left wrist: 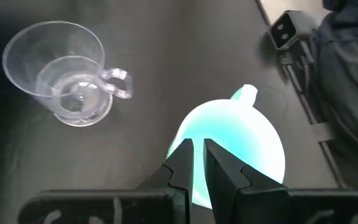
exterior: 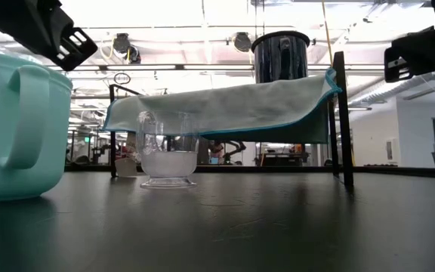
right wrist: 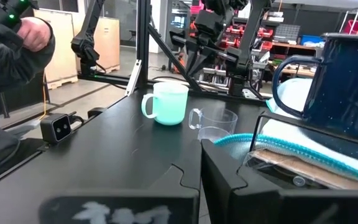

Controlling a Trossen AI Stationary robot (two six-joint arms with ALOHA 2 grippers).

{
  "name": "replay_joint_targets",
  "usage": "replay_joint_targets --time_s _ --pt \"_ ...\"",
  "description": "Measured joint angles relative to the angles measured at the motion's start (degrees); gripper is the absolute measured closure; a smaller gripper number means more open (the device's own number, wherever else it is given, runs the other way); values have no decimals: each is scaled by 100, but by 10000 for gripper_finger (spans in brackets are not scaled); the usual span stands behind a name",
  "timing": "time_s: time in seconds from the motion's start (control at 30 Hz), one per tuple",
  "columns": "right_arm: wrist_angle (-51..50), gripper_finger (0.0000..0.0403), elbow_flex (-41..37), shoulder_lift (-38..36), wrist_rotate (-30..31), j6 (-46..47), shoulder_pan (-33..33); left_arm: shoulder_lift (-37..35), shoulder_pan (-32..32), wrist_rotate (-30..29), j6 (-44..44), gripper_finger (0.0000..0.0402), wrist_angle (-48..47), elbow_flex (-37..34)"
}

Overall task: Stack small to large cups/mugs on shelf
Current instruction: Put the light blue mug on the shelf

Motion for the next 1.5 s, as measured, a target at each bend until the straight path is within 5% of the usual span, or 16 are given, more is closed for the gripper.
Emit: replay_joint_targets --time_s 0.27,0.6,0.77,1.5 --pt "-96 403 0 1 0 114 0 0 0 301 -179 344 2 0" --pt "-96 403 0 1 0 116 0 17 0 293 -145 194 144 0" --pt "-96 403 0 1 0 116 0 286 3 275 -167 152 145 0" --pt "-94 403 0 1 0 191 0 673 315 318 -968 144 -297 -2"
